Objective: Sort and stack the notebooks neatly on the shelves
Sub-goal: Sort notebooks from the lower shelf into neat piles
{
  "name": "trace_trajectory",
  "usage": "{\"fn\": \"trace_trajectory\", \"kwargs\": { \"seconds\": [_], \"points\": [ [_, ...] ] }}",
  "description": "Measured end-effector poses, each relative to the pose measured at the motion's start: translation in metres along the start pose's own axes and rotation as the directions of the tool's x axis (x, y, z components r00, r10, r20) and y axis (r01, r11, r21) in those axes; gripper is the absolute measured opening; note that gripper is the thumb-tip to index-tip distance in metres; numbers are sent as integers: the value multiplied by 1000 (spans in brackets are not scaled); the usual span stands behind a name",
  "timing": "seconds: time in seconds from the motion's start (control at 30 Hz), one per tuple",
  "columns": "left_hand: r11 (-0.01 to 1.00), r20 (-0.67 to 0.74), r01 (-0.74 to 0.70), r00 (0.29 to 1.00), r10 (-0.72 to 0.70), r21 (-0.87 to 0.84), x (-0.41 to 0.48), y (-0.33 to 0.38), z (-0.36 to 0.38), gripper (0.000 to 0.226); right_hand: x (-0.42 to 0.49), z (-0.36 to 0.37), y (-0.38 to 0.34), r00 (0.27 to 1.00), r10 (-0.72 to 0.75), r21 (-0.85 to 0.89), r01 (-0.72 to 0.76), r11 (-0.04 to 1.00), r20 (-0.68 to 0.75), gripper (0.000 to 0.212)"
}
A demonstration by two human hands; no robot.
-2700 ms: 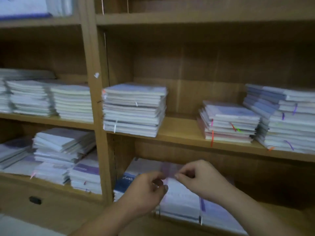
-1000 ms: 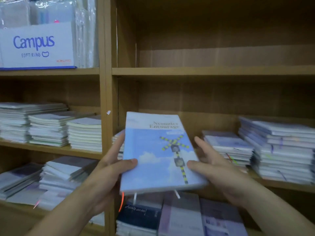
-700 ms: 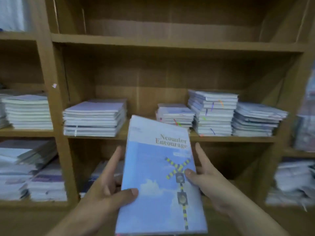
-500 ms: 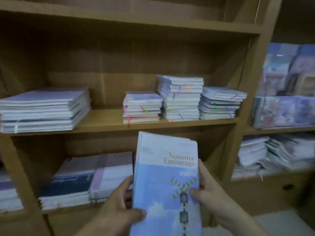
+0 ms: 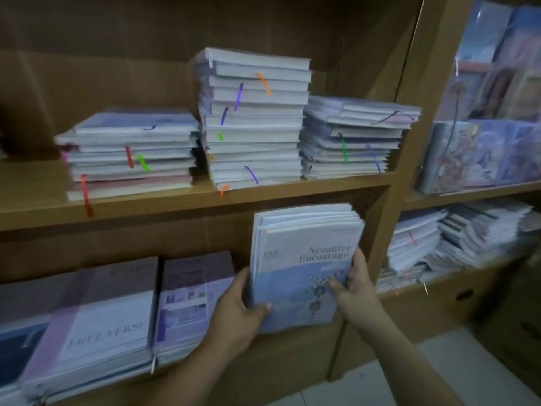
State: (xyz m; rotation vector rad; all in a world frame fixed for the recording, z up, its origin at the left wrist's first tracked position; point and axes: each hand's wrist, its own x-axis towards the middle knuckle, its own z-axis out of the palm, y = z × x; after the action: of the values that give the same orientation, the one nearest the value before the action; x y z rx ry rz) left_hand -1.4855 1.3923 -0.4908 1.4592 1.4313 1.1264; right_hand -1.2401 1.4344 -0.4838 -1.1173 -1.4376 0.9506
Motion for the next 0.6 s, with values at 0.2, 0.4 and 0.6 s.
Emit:
{"fn": "trace_trajectory", "kwargs": {
  "seconds": [0.2, 0.4, 0.6],
  "points": [
    [997, -43, 57, 998, -55, 60, 21, -38, 13, 72, 16, 15, 45, 999, 43, 22, -43, 999, -4, 73],
    [987, -9, 45, 999, -44, 155, 28, -51, 17, 64, 22, 15, 61, 993, 106, 55, -109, 993, 48, 69],
    [950, -91, -37, 994, 68, 310, 14, -52, 33, 88, 21, 19, 72, 982, 155, 40, -160, 986, 105, 68]
  ]
}}
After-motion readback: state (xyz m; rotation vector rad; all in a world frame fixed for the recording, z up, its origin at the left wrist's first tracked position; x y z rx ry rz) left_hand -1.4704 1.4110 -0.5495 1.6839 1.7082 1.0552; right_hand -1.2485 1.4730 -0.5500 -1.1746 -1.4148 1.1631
